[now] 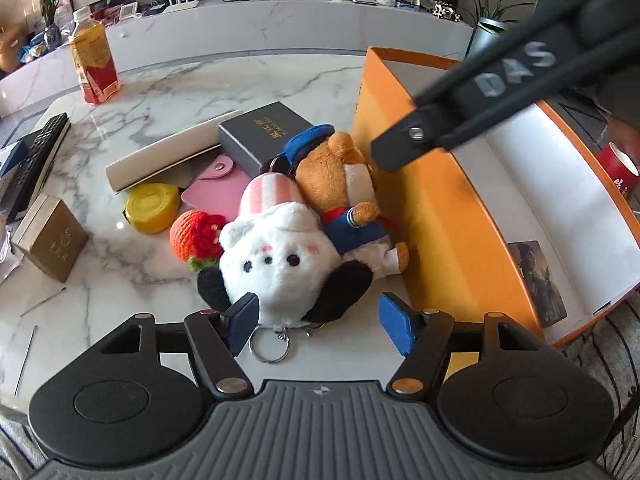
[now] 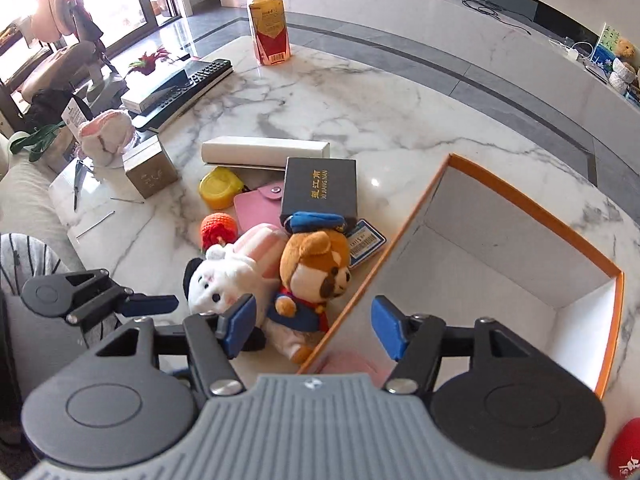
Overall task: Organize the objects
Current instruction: 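Grasp the white bunny plush with the left tool while the right tool moves to the teddy bear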
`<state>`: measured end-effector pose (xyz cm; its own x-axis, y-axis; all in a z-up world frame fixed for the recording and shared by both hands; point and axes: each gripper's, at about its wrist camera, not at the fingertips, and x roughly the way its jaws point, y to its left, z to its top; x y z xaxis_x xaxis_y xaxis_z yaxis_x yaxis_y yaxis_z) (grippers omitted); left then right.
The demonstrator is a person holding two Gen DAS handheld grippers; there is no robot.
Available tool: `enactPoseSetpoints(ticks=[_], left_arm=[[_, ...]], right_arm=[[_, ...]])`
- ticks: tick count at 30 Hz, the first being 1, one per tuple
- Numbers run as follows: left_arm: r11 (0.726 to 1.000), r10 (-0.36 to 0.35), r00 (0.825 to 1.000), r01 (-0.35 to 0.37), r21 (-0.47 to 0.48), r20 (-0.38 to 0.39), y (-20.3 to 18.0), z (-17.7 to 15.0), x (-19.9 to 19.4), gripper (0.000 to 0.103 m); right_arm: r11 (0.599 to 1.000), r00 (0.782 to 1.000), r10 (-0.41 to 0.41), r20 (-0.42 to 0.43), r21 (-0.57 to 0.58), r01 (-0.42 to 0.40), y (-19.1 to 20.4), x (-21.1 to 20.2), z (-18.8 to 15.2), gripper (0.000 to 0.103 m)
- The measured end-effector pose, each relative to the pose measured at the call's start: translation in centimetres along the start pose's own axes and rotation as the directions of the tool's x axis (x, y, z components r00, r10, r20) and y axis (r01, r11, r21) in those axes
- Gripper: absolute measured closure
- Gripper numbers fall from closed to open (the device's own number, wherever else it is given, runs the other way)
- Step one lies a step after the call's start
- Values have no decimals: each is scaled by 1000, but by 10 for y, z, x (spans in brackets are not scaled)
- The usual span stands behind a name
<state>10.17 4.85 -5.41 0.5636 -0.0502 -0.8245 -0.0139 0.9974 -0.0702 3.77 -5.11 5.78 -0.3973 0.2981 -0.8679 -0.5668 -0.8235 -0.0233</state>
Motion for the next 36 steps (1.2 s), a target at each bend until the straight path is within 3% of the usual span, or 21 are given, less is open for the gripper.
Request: enactPoseSetpoints(ticks=[2,4,8,11,14,18,22,26,29,33,36], left_arm=[[1000,5,1000,-5,-30,-13,2,5,6,24],[998,11,1000,-11,-63,-5,8,8,10,24],[995,-13,1000,15,-98,16,19,12,12,24],[992,-14,1000,17,-124,26,23,13,14,23],[993,-9,999,12,-113,31,25,14,20,18],[990,-10,999,17,-137,48,29,13,25,13],[991,-21,997,30,-129,69,31,10,25,18],[993,-14,997,23,-117,79,31,7,23,29],[994,-8,998,15,-113,65,30,4,21,33],[993,-2,1000,4,-118,15,28,-6,16,37],[993,3,1000,-3,-119,-1,28,-14,12,40]], right_arm=[[999,999,-38,-34,17,39,-6,11,11,37],[999,997,-38,-66,30,40,-9,21,18,30],[994,991,-85,-104,60,92,-12,42,32,31],[994,985,-105,-136,27,110,-7,57,39,22],[983,965,-183,-186,-26,181,-1,77,43,14],[984,951,-176,-253,-32,174,3,101,41,13],[969,952,-245,-185,-90,232,8,99,33,24],[975,961,-214,-172,-104,198,5,89,26,27],[974,961,-216,-173,-110,199,7,79,24,21],[966,968,-227,-106,-151,210,12,55,22,16],[989,988,-137,-69,-60,133,7,30,26,16]])
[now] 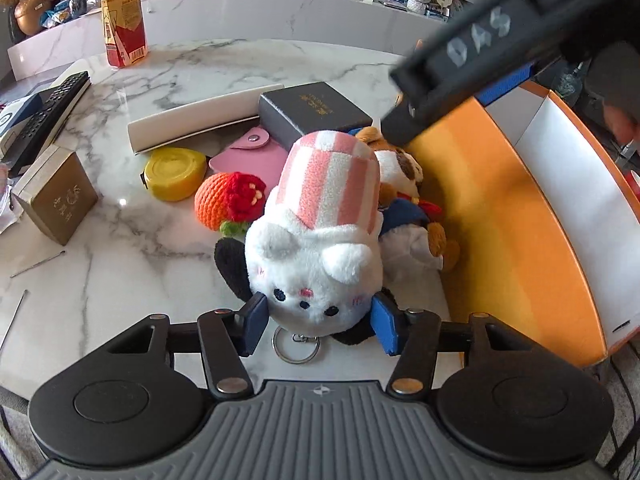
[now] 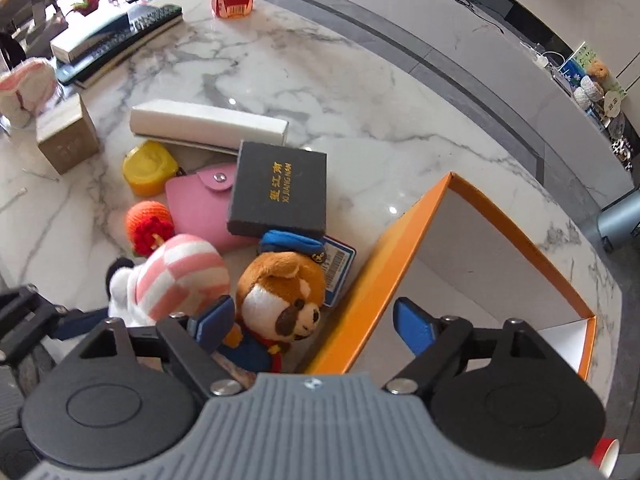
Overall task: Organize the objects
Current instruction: 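Grasp the brown teddy bear with the right tool while the left tool holds the bunny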
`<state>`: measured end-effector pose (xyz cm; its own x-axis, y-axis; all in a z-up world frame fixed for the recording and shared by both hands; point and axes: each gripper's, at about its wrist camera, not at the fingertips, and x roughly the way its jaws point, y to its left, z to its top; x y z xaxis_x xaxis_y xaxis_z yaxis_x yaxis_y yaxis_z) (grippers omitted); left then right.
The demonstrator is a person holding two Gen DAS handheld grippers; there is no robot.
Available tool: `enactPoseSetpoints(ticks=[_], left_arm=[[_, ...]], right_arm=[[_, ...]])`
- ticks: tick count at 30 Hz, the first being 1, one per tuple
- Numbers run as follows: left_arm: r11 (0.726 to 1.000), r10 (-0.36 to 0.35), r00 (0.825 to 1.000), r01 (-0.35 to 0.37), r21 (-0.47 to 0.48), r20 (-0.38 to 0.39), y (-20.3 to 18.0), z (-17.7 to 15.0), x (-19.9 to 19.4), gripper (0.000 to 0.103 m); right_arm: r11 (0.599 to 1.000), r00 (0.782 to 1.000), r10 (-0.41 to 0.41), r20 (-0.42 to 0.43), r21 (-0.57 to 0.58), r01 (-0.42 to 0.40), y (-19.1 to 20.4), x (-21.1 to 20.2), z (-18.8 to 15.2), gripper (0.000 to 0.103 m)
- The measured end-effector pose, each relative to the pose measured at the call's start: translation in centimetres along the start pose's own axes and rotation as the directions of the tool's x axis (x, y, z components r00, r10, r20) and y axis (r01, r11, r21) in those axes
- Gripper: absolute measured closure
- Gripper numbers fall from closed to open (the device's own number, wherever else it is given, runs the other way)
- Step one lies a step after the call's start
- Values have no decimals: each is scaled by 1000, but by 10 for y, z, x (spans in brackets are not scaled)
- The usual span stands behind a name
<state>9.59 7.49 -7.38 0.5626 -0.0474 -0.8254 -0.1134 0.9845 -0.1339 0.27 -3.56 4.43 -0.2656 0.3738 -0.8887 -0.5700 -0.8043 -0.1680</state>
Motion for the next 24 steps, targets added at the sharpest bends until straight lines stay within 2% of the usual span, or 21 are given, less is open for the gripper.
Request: enactPoseSetpoints(ticks=[3,6,9,12,14,15,16,19,22,24], left_arm=[[1000,2,1000,-2,0,1,0,-1,-1,40],[1000,-1,1000,1,-10,3,1,1,0,38],[1000,1,1000,-1,-14,0,2,1,1,32],[1000,9,1000,-10,-27,-21,3,2,5,29],[999,28,998,-30,-34,-49,6,2,11,29],[999,32,998,-35,-38,-56,7,2,13,29],[999,34,998,-37,-40,-58,7,1,13,29],[998,28,998,-30,-46,-51,8,2,10,30],[998,21,999,-24,-65,-45,12,1,1,31],[997,48,999,-48,-61,1,13,-2,-15,32]], right_arm=[[992,995,86,47,88,-90,-6,-17,5,17],[994,995,60,78,85,-67,2,-23,12,23],[995,995,96,5,7,-96,18,-9,17,23],[997,992,75,-99,42,-71,24,22,20,23],[997,982,72,-174,53,-64,26,43,26,19],[996,979,70,-193,60,-59,26,49,29,14],[997,976,55,-209,56,-45,27,54,34,14],[999,969,31,-244,48,-20,29,60,46,14],[993,964,78,-255,105,-53,25,54,50,19],[998,980,30,-197,53,-20,28,38,49,25]])
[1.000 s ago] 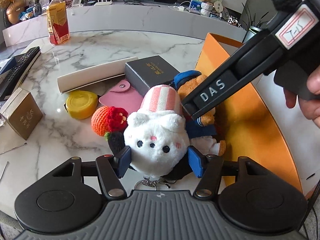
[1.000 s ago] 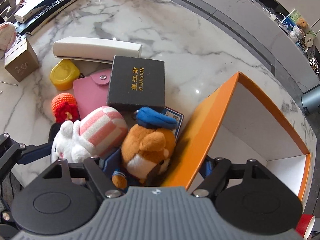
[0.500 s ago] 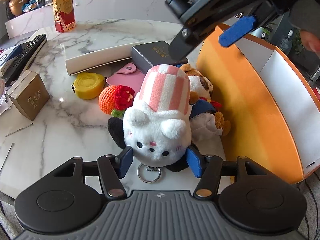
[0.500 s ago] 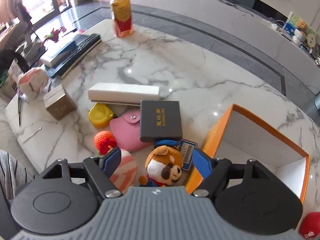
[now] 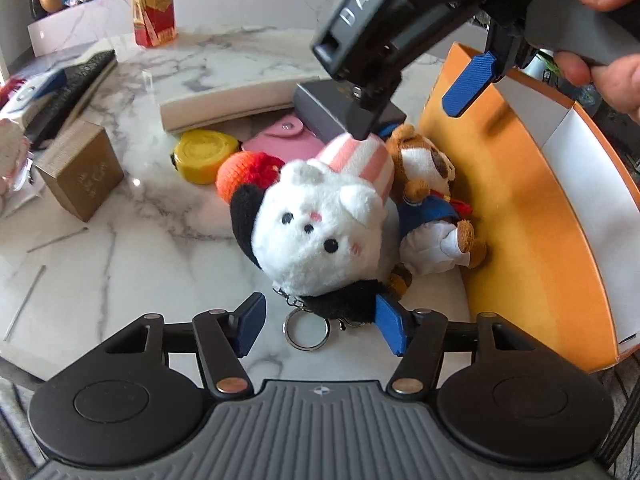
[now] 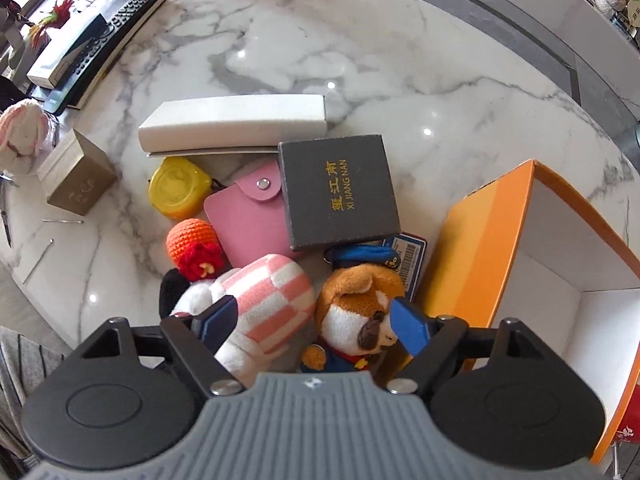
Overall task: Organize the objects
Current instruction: 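Grasp the brown teddy bear with the right tool while the left tool holds the bunny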
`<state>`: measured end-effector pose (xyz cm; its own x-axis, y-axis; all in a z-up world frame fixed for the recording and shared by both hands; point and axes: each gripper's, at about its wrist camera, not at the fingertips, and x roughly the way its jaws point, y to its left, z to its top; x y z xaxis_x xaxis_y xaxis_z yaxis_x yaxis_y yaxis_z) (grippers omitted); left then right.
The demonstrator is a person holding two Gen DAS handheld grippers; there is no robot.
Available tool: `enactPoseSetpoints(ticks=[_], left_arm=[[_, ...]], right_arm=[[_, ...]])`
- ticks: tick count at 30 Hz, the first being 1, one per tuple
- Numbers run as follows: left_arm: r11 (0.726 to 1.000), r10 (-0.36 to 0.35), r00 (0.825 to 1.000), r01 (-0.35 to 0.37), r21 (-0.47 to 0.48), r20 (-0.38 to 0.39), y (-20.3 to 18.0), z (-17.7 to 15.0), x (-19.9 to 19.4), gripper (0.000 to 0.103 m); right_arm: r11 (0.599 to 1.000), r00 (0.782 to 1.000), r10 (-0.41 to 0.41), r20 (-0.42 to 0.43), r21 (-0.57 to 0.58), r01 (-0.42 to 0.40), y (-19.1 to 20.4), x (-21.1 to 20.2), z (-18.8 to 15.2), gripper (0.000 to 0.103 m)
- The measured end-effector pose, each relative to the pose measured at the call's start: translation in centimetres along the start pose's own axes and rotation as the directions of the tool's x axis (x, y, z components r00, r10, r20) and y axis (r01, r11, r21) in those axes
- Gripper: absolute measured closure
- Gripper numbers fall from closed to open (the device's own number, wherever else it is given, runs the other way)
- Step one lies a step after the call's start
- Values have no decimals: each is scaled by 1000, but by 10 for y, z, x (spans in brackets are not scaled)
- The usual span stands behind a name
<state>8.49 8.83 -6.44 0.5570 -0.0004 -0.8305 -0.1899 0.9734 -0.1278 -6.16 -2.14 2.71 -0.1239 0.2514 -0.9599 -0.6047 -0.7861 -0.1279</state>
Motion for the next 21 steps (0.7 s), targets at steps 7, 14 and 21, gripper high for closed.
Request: enactPoseSetpoints(ticks=[7,14,21], left_arm=[[1000,-5,996,7,-20,93,8,8,-20,31],[990,-118,984,107,89,131,-3,20,-27,30],[982,-180,975,171,73,130,-4,33,-3,29]], right_arm=[[978,994,-84,-76,-199,67,19,16,-5,51],[976,981,-172,-94,-155,156,15,40,-3,46],[958,975,-220,-23,-192,212,25,53,-13,22]])
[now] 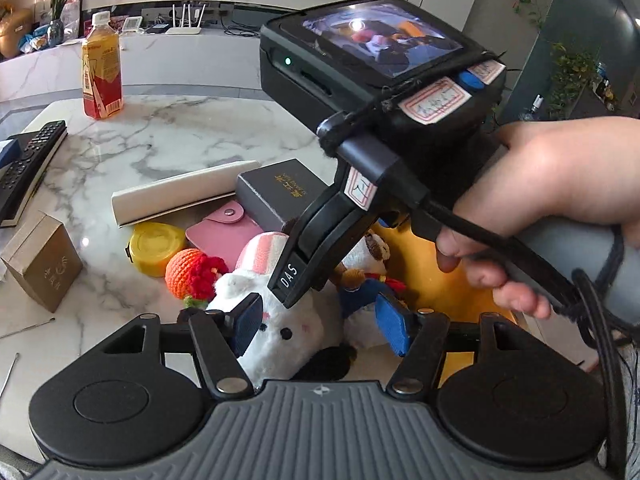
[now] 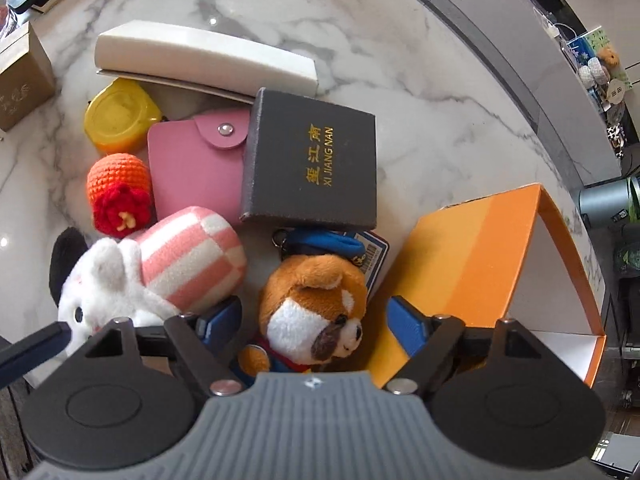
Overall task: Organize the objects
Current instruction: 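Grasp the brown teddy bear with the right tool while the left tool holds the bunny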
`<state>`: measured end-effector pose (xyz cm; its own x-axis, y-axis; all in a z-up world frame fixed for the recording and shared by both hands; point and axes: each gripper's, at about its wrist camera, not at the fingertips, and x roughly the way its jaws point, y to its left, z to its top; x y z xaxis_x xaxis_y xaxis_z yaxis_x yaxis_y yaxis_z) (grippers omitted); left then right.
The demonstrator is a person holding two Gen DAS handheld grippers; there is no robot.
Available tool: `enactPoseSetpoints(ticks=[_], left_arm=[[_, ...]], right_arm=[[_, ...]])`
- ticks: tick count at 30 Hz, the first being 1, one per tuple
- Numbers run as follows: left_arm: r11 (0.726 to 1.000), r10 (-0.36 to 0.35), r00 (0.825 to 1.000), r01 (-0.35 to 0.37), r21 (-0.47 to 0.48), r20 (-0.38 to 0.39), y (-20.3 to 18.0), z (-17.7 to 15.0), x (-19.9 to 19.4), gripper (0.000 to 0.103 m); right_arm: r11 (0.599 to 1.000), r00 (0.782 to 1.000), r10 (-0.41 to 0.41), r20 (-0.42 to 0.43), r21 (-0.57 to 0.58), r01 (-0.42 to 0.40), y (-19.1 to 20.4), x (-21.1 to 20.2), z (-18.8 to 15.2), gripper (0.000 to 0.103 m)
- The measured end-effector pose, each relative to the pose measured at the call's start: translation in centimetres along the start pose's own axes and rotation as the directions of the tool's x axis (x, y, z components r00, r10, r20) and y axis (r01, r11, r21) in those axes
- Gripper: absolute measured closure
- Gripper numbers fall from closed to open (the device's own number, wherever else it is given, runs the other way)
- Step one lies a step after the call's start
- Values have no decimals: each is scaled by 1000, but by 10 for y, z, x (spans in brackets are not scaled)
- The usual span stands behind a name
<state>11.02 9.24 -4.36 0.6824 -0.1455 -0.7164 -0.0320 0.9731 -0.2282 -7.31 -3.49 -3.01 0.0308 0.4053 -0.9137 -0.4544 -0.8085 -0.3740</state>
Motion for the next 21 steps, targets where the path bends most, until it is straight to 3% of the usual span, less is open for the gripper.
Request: enactPoseSetpoints(ticks=[3,8,10,12,16,21], left_arm=[[999,51,999,-51,9,-5,0,0,9,29],[987,154,988,-153,56,-6,-3,-4,22,28],[977,187,982,-187,103,7,-8,-7,24,28],[966,220,975,-222,136,30,-14,-9,25,38],[963,224,973,-230,139,59,-17,-12,22,45],[973,213,976,-216,81,50,-12,-12,17,46]], right_arm=[[999,1000,21,8,-43,-21,3,-1,0,32],[998,999,51,17,-29,-51,-2,1,-2,34],[999,998,32,53,-46,-29,0,-4,-5,49],[996,994,37,100,-78,-30,5,-10,-12,51],[996,988,18,155,-91,-4,11,-18,-24,52],[995,980,99,175,3,-101,-7,-28,-32,52]])
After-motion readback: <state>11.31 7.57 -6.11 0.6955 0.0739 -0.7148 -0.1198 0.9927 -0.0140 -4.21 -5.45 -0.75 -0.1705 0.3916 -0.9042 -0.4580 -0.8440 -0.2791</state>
